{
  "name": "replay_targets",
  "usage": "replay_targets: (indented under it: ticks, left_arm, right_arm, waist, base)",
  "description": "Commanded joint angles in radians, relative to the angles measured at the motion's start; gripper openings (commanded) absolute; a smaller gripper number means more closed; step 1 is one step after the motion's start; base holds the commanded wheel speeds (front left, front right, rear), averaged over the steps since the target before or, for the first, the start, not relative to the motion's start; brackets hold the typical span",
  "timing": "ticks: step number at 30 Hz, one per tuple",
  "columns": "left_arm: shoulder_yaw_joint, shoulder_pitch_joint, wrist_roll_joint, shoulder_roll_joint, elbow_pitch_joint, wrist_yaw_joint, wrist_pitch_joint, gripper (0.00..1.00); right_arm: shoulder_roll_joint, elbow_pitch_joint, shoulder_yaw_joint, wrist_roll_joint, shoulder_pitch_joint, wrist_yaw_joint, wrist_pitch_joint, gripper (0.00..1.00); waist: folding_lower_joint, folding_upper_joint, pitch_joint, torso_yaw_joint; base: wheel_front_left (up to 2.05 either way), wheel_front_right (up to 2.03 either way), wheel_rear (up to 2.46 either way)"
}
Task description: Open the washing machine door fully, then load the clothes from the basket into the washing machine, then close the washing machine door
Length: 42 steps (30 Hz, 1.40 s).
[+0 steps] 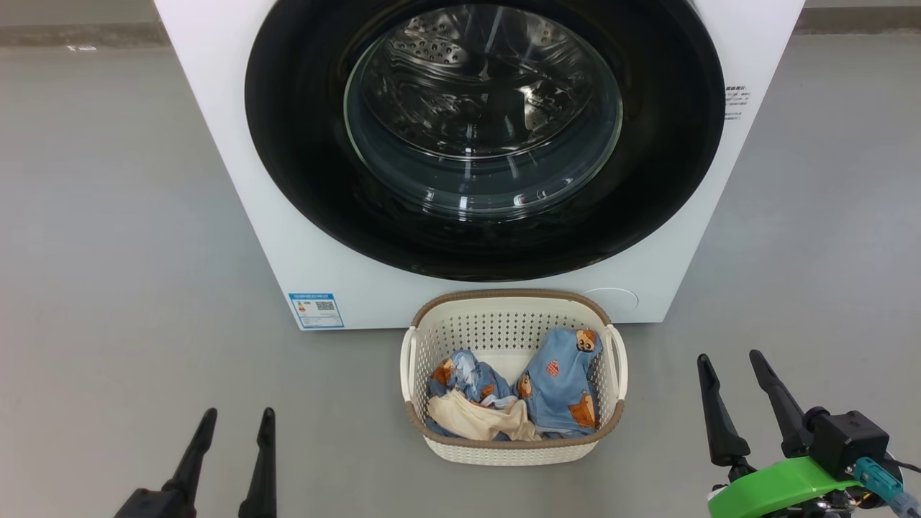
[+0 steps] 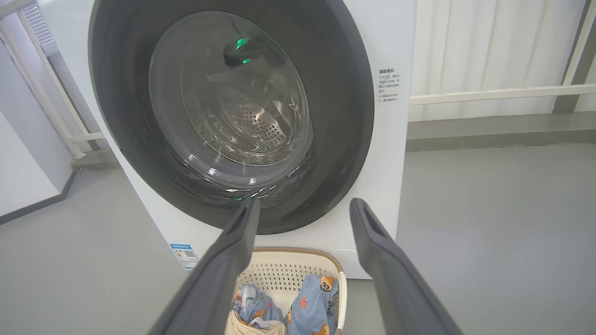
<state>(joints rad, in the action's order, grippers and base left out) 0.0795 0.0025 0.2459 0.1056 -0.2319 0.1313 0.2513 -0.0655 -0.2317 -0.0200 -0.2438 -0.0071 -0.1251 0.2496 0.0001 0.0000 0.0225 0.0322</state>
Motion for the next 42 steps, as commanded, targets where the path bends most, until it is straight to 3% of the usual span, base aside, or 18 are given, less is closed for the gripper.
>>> replay_targets:
  ticks: [1,23,42]
  left_arm:
    - [-0.039,-0.044,-0.003,0.013,0.016,-0.001,0.01,1.0]
    - [-0.054,-0.062,-0.006,0.013,-0.01,-0.001,0.01,1.0]
    - [-0.06,-0.079,-0.018,0.009,-0.008,-0.001,0.01,1.0]
  right_arm:
    - [-0.006,0.028,-0.014,0.009,-0.018,-0.006,0.012,1.0]
    - [0.004,0.029,0.002,0.011,-0.021,-0.006,0.012,1.0]
    - [0.009,0.033,0.009,0.011,-0.033,-0.006,0.012,1.0]
  waist:
    - [-0.0001,0.0,0.002,-0.001]
    - [-0.0001,0.0,0.012,-0.005]
    - [-0.0001,0.0,0.037,-0.011]
  base:
    - [0.0,0.0,0.0]
    - [0.07,0.07,-0.14]
    - [1.06,1.06,-2.12]
